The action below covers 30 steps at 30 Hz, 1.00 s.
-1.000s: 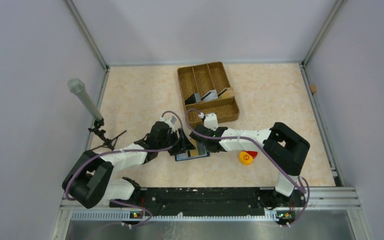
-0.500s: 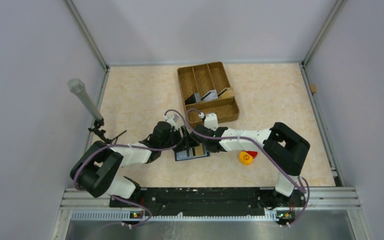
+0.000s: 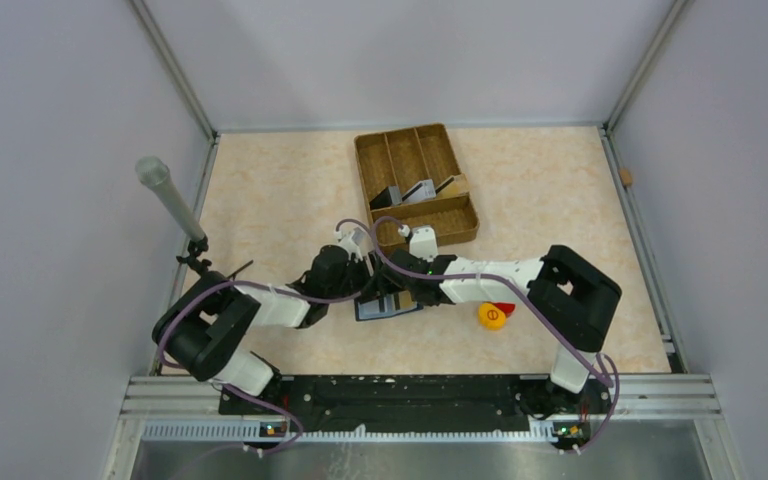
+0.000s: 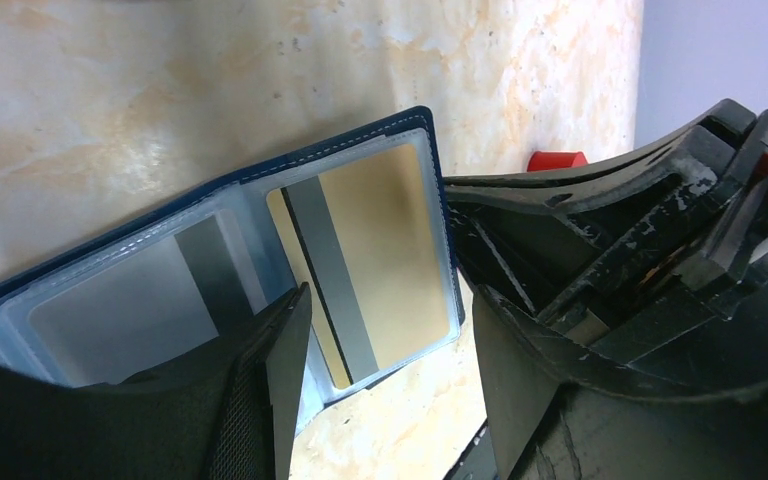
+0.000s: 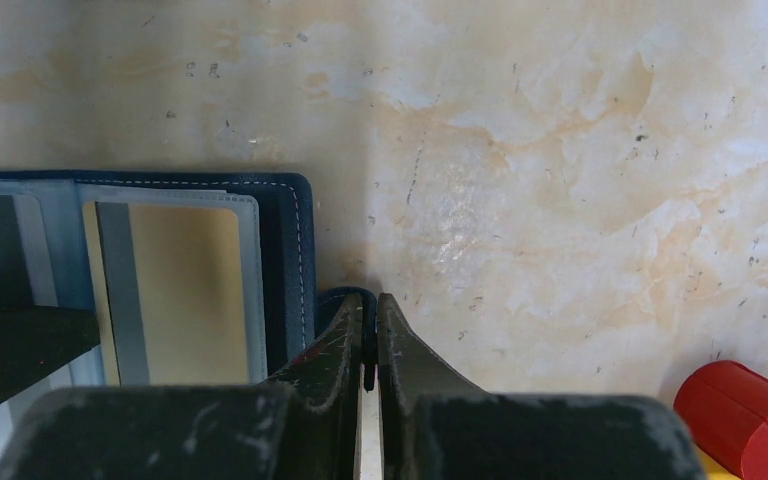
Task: Put the credit cards into the card holder
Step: Insert the credit card into the card holder.
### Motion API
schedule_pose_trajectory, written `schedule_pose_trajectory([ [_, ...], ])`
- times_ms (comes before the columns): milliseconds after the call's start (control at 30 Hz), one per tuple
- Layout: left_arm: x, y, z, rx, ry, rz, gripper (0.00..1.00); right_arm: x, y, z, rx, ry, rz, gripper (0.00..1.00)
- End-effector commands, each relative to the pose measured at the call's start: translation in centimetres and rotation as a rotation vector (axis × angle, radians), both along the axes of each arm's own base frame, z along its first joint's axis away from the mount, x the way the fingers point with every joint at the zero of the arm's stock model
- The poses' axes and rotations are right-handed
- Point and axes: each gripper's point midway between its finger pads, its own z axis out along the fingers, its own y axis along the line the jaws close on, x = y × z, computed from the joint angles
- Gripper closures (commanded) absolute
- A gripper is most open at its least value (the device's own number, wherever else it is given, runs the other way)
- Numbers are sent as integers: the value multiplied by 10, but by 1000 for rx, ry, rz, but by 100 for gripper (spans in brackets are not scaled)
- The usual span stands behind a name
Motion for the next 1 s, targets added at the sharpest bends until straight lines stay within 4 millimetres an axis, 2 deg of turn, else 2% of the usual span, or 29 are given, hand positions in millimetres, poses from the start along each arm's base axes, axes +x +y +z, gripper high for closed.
schedule_pose_trajectory([
  [0, 4, -12, 20, -71, -67, -12, 36, -14, -11, -16, -27, 54, -3, 100],
  [200, 2, -14, 30, -100, -96, -18, 36, -13, -18, -17, -30, 57, -19, 100],
  [433, -3, 10, 40, 35, -139, 12, 30, -10, -29, -12, 17, 62, -37, 100],
  [600, -11, 44, 27, 198, -67, 100, 25, -12, -30, -19, 60, 93, -34, 100],
  [733, -21, 71, 4, 276, 40, 188, 25, -14, -29, -23, 75, 105, -34, 100],
  [967, -30, 89, -13, 260, 103, 276, 32, -16, -30, -25, 83, 112, -38, 100],
])
